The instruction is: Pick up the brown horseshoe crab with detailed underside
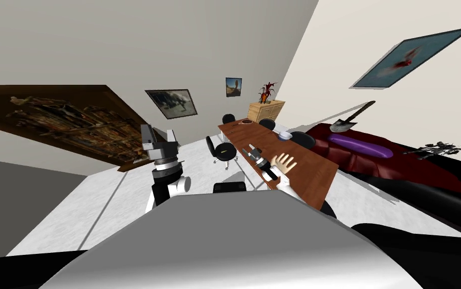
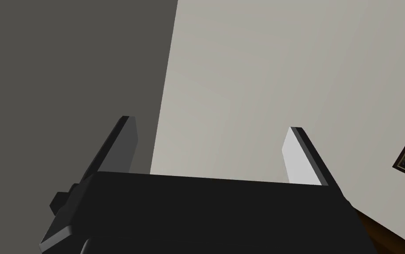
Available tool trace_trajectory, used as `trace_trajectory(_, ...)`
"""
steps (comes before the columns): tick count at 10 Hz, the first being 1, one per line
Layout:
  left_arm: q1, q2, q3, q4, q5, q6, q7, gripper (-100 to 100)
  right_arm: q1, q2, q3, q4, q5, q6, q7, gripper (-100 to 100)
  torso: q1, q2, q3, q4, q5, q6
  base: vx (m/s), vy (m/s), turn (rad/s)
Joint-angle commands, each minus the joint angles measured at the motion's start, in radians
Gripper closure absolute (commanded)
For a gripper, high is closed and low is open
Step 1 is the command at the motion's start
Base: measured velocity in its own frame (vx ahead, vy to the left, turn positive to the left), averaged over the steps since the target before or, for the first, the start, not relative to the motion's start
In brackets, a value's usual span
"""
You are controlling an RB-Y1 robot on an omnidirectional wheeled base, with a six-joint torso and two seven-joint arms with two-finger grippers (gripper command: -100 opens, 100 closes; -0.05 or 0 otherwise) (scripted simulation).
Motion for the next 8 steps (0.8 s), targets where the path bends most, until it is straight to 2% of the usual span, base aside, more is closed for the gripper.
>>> trace_trajectory(1,0.000,0.000,0.000,0.000,0.000,0.000,0.000,0,-0.005,-0.011,0.015,0.029,0.015,-0.001,0.032,-100,0.000,0.000,0.000,0.000,0.000,0.000,0.003,-0.015,0.109)
trace_trajectory(2,0.000,0.000,0.000,0.000,0.000,0.000,0.000,0,-0.031,-0.040,0.042,0.070,0.041,-0.013,0.074,-100,0.000,0.000,0.000,0.000,0.000,0.001,0.006,-0.018,0.190)
trace_trajectory(3,0.000,0.000,0.000,0.000,0.000,0.000,0.000,0,-0.031,-0.040,0.042,0.090,0.041,-0.013,0.084,-100,-0.001,0.000,0.000,0.000,0.000,0.000,0.005,-0.018,0.096)
trace_trajectory(4,0.000,0.000,0.000,0.000,0.000,0.000,0.000,0,-0.057,-0.069,0.069,0.136,0.068,-0.026,0.119,-100,-0.001,0.000,0.000,0.000,0.000,0.001,0.004,-0.012,0.180)
trace_trajectory(5,0.000,0.000,0.000,0.000,0.000,0.000,0.000,0,-0.057,-0.069,0.069,0.152,0.068,-0.026,0.137,-100,0.000,0.000,0.000,0.000,0.000,0.000,0.006,-0.013,0.084)
trace_trajectory(6,0.000,0.000,0.000,0.000,0.000,0.000,0.000,0,-0.082,-0.097,0.096,0.185,0.095,-0.038,0.168,-100,0.000,0.000,0.000,0.000,0.000,0.001,0.007,-0.010,0.171)
trace_trajectory(7,0.000,0.000,0.000,0.000,0.000,0.000,0.000,0,-0.082,-0.097,0.096,0.214,0.095,-0.038,0.189,-100,0.000,0.000,0.000,0.000,0.000,0.000,0.004,-0.015,0.095)
trace_trajectory(8,0.000,0.000,0.000,0.000,0.000,0.000,0.000,0,-0.107,-0.125,0.123,0.248,0.122,-0.051,0.223,-100,0.000,0.000,0.000,0.000,0.000,0.001,0.005,-0.014,0.173)
